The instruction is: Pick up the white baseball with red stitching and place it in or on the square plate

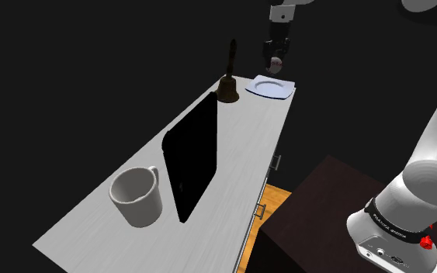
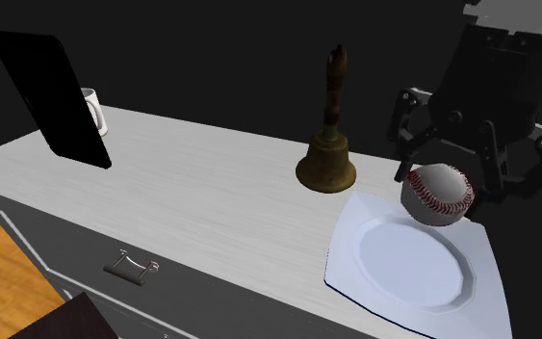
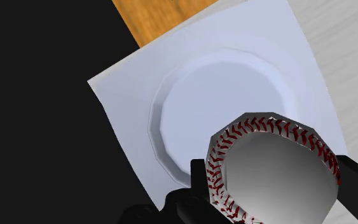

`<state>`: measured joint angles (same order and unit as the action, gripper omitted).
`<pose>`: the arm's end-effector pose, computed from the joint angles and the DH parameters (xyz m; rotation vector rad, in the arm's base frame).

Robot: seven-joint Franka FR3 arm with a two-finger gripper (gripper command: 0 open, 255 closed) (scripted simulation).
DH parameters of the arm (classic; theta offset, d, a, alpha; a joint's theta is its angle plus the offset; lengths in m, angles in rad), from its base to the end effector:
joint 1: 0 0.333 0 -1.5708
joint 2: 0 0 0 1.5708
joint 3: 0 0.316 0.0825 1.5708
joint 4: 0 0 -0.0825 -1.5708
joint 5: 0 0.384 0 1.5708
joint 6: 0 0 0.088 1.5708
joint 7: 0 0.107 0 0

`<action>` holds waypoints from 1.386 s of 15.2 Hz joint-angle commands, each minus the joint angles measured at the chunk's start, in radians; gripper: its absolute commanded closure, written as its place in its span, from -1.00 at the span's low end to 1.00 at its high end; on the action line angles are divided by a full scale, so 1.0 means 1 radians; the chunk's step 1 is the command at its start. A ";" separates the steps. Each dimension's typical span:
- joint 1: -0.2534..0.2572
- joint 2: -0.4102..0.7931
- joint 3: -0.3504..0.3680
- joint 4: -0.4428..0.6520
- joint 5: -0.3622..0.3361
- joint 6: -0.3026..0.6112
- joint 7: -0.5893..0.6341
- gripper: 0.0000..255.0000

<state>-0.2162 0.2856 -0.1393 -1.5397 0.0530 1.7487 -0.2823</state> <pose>0.6047 -0.2093 0.4842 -3.1024 0.1248 0.1027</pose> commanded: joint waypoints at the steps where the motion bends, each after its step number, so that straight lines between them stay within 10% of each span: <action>1: -0.001 0.001 0.000 -0.024 0.000 0.025 -0.004 1.00; 19: 0.000 0.024 0.001 -0.128 0.005 0.152 -0.009 1.00; 20: 0.000 0.024 0.001 -0.128 0.005 0.152 -0.009 -1.00; 21: 0.000 0.024 0.001 -0.128 0.005 0.152 -0.009 -1.00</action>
<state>-0.2164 0.3096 -0.1378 -1.6677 0.0582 1.9005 -0.2908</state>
